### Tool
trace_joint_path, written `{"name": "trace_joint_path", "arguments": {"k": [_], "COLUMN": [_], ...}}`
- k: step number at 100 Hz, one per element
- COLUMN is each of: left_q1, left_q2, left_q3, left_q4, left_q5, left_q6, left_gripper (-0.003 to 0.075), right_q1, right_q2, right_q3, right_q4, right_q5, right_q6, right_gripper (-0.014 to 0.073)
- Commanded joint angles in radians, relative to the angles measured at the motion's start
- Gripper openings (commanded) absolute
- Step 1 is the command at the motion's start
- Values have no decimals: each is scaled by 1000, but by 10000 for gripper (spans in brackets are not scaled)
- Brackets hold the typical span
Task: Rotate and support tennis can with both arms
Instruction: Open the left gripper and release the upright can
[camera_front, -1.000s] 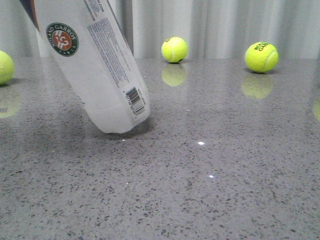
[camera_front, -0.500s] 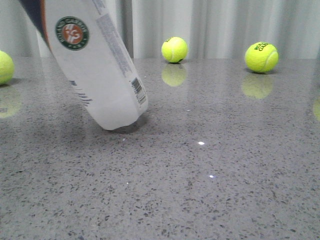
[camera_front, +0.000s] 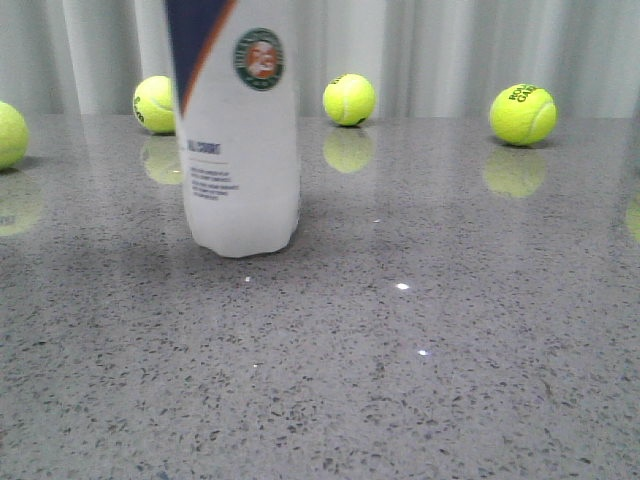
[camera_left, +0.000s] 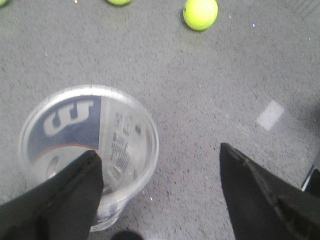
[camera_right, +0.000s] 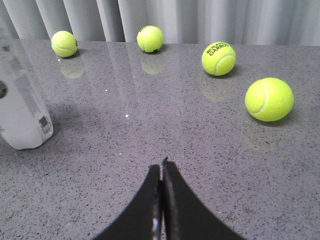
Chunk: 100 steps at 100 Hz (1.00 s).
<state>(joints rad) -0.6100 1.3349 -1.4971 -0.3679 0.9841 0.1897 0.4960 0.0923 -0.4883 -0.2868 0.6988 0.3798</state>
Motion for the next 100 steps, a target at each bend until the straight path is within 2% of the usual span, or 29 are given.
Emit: {"name": "trace_joint_path", "arguments": {"k": [1, 12, 31, 38, 65, 100], "left_q1": [-8, -8, -8, -8, -8, -8], "left_q2": [-32, -71, -237, -309, -541, -750], "left_q3": [-28, -1, 211, 305, 608, 902], "left_q4": [-39, -39, -39, -37, -18, 32], "left_q5": [-101, -202, -501, -591, -788, -857], "left_q6": [26, 63, 65, 65, 65, 65], "left_gripper": [470, 393, 74, -20, -21, -21], "right_q1": [-5, -5, -5, -5, -5, -5], "right_q2": [11, 11, 11, 11, 11, 11], "right_q3": [-21, -21, -21, -21, -21, -21], "right_q4": [-23, -23, -23, -23, -23, -23], "right_q5": [-82, -82, -82, -82, -82, -82], "right_q6": [-3, -3, -3, -3, -3, -3], "right_gripper": [-56, -56, -56, -56, -56, -56]}}
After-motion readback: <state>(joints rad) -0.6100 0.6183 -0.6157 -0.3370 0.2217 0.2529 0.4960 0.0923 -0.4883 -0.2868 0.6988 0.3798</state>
